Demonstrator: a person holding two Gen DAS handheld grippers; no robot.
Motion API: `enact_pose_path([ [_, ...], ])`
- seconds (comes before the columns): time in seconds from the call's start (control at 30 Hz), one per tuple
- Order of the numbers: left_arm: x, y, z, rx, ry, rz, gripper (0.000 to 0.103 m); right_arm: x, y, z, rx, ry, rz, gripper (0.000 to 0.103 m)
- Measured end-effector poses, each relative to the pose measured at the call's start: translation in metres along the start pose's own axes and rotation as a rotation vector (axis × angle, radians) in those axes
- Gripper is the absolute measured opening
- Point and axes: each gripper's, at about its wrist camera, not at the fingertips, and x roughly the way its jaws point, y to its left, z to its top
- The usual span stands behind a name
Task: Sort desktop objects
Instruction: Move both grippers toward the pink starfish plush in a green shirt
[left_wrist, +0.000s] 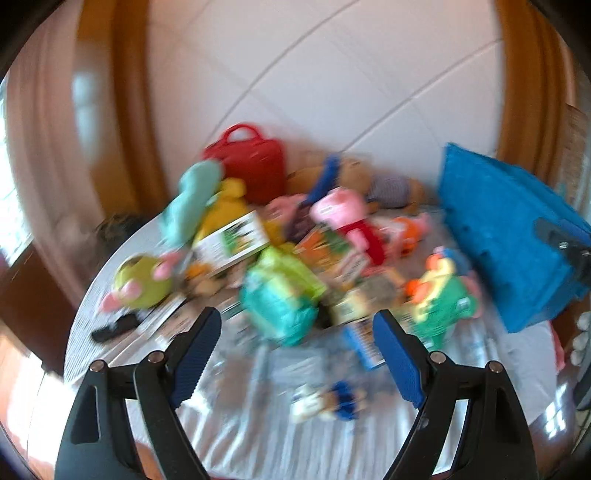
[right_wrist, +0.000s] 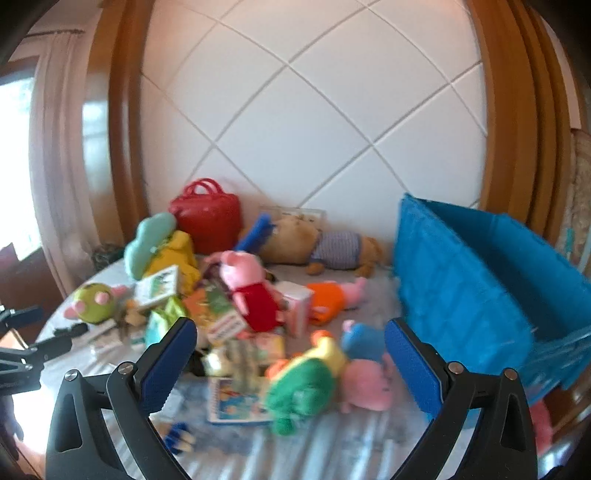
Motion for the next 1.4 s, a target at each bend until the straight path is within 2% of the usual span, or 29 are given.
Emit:
enact_pose_path([
  [0.17, 0.016, 0.075, -0.025, -0.12, 0.055, 0.102, 0.084, 0.025, 0.03, -0.013, 0.0, 0.05, 0.07, 0.103],
  [0.43, 0.036, 0.15, -0.033, -0.214, 0.098, 0.253, 0.085, 0.09, 0.053, -0.025, -0.005, 0.155, 0.15, 0.103],
  [0.67, 0.051, 0.181, -0.033, -0.254, 0.117, 0.315, 0.085, 0.141, 0.067, -0.024, -0.011, 0.193, 0.22, 0.103],
  [0.83, 0.061, 0.206, -0.031, -0.266, 0.141, 0.345, 0.085, 0.168, 0.094, -0.019, -0.036, 0.227, 0.238, 0.103],
  [1.1, 0.097, 0.283, -0.016, -0.255, 0.147, 0.313, 0.085, 0.198, 0.166, -0.009, -0.058, 0.245, 0.238, 0.103],
  [1.4, 0.153, 0.379, 0.021, -0.068, 0.171, 0.124, 0.084, 0.225, 0.279, -0.015, 0.074, 0.263, 0.115, 0.103],
])
